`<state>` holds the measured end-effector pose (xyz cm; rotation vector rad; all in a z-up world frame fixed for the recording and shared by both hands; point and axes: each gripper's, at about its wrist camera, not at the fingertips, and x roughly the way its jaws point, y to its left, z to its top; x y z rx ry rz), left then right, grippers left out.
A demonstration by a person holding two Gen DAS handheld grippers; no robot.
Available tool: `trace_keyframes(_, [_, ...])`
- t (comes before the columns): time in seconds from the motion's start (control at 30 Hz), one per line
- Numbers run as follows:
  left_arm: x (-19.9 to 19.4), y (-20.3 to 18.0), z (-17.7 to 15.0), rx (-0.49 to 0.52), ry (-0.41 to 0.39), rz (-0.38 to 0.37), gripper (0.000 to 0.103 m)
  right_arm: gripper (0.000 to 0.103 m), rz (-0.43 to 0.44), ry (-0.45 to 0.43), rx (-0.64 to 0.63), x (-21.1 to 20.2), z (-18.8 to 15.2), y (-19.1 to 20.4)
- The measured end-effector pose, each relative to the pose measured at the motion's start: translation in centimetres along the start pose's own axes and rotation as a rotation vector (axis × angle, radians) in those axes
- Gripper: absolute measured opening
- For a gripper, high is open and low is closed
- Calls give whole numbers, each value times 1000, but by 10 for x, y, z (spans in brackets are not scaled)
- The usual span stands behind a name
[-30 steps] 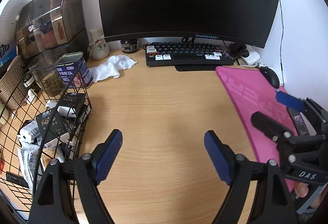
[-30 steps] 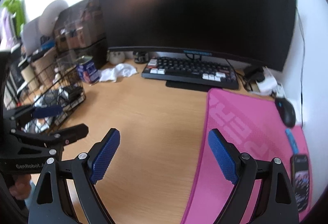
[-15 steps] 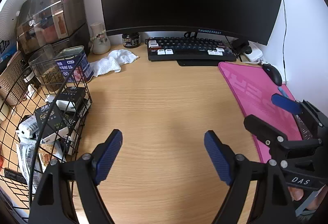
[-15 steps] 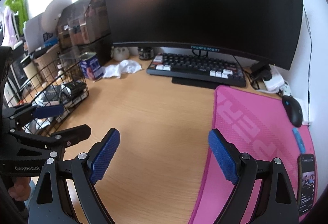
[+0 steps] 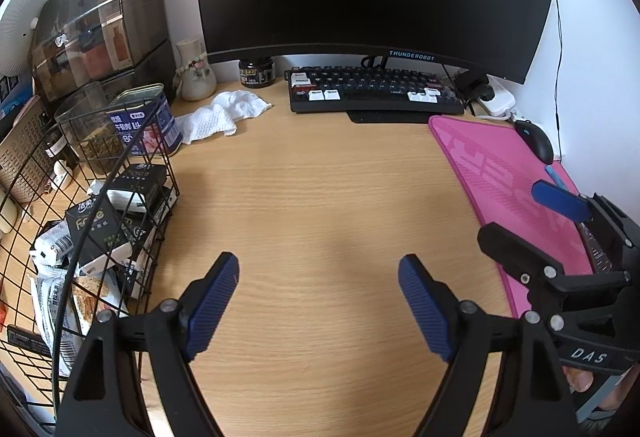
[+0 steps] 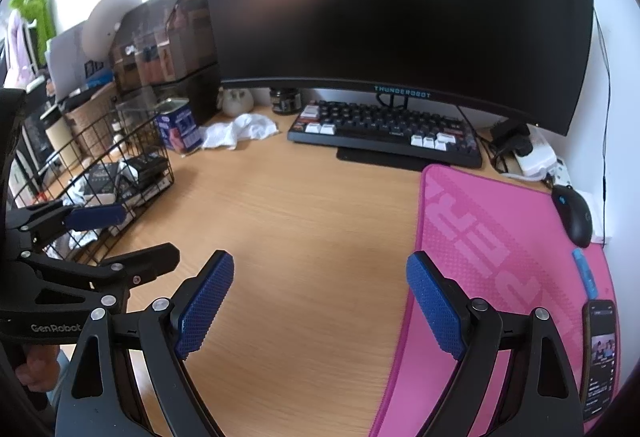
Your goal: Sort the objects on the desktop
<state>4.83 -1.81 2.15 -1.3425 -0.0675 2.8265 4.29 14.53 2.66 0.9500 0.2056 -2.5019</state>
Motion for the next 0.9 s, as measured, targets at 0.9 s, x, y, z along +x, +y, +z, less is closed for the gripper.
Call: trace_keyframes(0.9, [5, 1, -3, 5, 27, 25, 83, 88, 6, 13, 0, 4, -3, 1])
